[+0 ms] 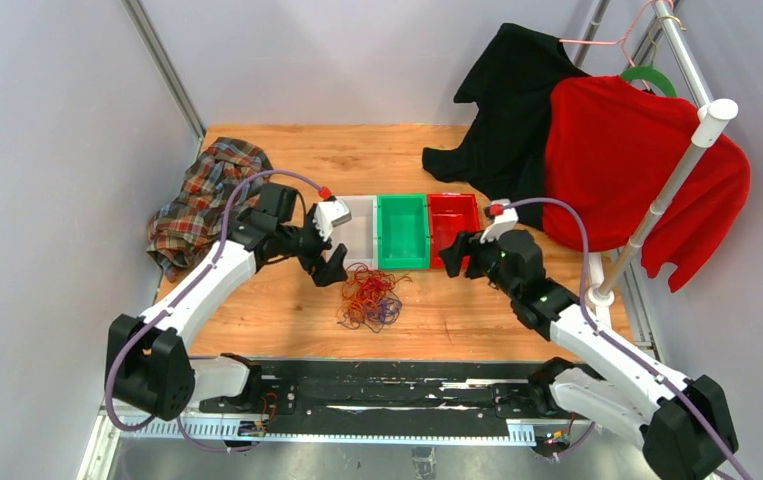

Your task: Untangle the cables

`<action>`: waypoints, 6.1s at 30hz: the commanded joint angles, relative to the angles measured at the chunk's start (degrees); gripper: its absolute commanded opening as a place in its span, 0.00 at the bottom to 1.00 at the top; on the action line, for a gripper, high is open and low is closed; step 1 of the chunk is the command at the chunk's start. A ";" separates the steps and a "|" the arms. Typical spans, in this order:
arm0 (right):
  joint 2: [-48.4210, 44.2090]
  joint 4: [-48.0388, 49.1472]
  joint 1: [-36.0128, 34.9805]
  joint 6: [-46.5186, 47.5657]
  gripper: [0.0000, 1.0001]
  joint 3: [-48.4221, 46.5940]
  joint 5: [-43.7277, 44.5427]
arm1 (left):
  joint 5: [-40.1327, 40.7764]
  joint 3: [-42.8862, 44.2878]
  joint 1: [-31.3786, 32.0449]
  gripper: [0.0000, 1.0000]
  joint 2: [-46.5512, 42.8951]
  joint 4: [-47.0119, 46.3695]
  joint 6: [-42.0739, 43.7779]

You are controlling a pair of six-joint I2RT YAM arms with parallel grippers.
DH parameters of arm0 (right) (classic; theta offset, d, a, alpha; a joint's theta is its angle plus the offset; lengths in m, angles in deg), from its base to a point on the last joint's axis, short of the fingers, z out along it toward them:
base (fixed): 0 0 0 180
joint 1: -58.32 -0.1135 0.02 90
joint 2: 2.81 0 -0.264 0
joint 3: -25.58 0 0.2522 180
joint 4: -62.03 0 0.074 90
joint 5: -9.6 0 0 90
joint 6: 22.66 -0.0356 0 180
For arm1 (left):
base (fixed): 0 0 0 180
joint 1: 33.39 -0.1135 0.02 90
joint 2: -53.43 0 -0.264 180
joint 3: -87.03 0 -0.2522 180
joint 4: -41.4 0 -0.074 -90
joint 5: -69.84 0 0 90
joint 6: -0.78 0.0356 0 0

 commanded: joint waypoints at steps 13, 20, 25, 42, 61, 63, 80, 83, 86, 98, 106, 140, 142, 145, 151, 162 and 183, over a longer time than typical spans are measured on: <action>7.87 0.88 -20.15 1.27 0.62 -0.48 11.87 | -1.20 2.25 6.69 0.95 10.59 -5.93 4.43; 9.73 0.96 -22.76 0.98 0.62 -1.60 13.15 | -0.01 2.10 9.18 0.73 13.84 -7.22 6.50; 9.25 0.88 -23.69 0.17 0.60 -1.39 13.30 | 0.19 1.93 9.58 0.54 15.41 -9.07 5.99; 13.44 8.60 -30.06 4.41 0.73 -7.38 14.37 | -0.45 12.46 9.81 0.01 0.25 11.40 1.32; 22.53 19.42 -34.75 7.75 0.73 -17.59 16.36 | -3.86 26.36 12.30 0.01 -7.41 25.58 -3.47; 23.16 19.88 -34.86 7.87 0.73 -18.17 16.91 | -3.81 27.23 12.99 0.01 -7.41 26.84 -3.03; 10.22 19.52 -34.98 7.81 0.74 -11.00 8.06 | 1.67 30.05 14.06 0.01 -8.76 30.57 1.80; 12.26 19.44 -35.02 7.87 0.74 -13.23 6.61 | 1.80 30.18 14.24 0.01 -8.89 30.59 1.71; 14.35 19.82 -34.97 7.99 0.74 -14.85 7.54 | 1.74 30.32 14.35 0.01 -9.24 30.82 1.62; 24.71 25.10 -34.97 9.68 0.68 -20.12 18.00 | -1.62 35.33 15.03 0.01 -9.39 35.43 2.04; 34.84 28.53 -36.68 8.45 0.69 -23.33 19.47 | -4.98 47.86 15.14 0.00 -5.61 36.91 -0.88; 11.19 35.38 -39.46 0.44 0.63 13.04 36.21 | 23.98 78.59 15.14 0.00 0.71 21.49 -0.27; 7.91 33.50 -39.47 3.15 0.51 10.28 34.46 | 20.16 71.36 15.14 0.00 -1.16 21.46 -1.98; 5.28 29.41 -39.46 5.31 0.26 5.07 32.23 | 14.68 62.83 15.14 0.00 -3.21 21.46 -4.48; 5.66 24.31 -39.46 7.98 0.07 -1.70 30.83 | 11.45 59.36 15.14 0.00 -3.07 21.46 -6.47; 16.24 26.15 -38.29 11.35 0.57 -5.67 18.98 | 12.27 62.05 15.14 0.00 -3.66 22.55 -3.86; 17.71 18.60 -34.67 20.20 0.01 -24.49 12.83 | 15.43 50.08 15.14 0.04 -12.37 24.70 0.40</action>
